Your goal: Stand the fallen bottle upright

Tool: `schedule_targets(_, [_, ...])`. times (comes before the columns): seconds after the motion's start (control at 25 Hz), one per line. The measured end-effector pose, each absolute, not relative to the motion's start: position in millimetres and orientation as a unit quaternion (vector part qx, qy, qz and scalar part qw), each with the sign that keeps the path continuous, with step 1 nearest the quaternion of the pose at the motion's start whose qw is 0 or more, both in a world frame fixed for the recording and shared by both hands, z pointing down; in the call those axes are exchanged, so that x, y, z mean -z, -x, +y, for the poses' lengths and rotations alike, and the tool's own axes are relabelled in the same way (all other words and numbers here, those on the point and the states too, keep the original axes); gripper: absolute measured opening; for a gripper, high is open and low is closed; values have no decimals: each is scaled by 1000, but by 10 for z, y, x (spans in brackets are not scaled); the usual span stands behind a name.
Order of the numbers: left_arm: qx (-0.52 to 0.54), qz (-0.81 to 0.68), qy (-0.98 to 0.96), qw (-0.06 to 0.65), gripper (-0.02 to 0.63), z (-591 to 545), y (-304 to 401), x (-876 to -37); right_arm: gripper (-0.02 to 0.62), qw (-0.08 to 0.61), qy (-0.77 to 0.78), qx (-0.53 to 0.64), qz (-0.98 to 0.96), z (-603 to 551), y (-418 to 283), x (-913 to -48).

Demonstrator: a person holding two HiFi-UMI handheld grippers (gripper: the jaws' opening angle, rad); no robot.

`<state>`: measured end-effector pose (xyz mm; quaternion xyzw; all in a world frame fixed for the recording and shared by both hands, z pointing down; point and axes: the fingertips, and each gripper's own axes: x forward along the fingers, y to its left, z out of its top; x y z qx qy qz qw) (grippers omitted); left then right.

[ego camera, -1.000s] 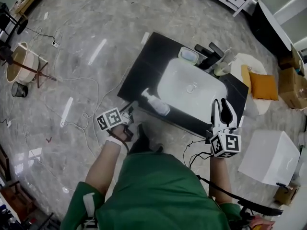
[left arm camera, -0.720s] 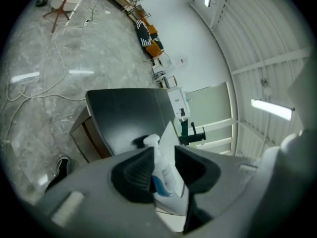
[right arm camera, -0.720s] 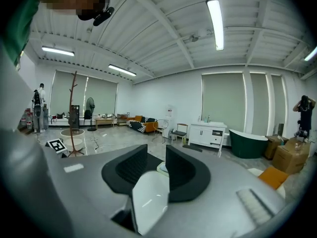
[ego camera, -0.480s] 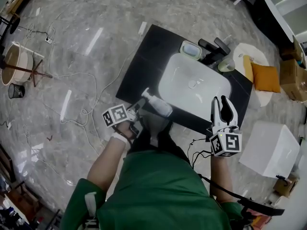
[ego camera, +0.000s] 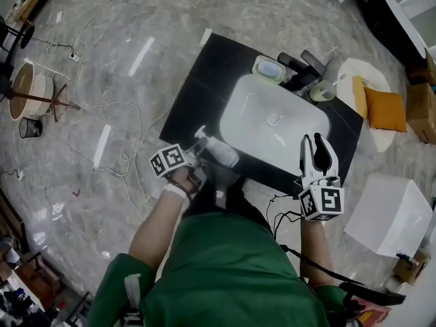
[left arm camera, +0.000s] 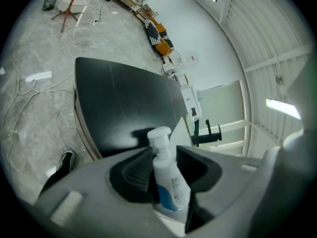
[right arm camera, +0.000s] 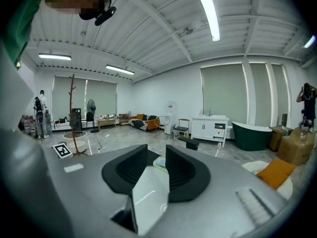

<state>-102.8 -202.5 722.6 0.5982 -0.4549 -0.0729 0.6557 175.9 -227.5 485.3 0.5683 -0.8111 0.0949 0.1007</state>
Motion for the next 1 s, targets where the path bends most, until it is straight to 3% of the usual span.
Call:
schedule_targets(0.36, [97, -462, -579, 665, 152, -2153, 976, -7345, 115, 102, -575, -116, -803, -2271, -2009, -5016])
schedule_targets(0.64, [107, -469, -572, 664, 106, -2163, 992, -7365, 115, 105, -573, -113, -805, -2229, -2029, -4977])
schedule_targets(1.0, [100, -467, -583, 657, 101, -2184, 965, -7326, 115, 109, -576, -114, -802, -2186, -2051, -4948])
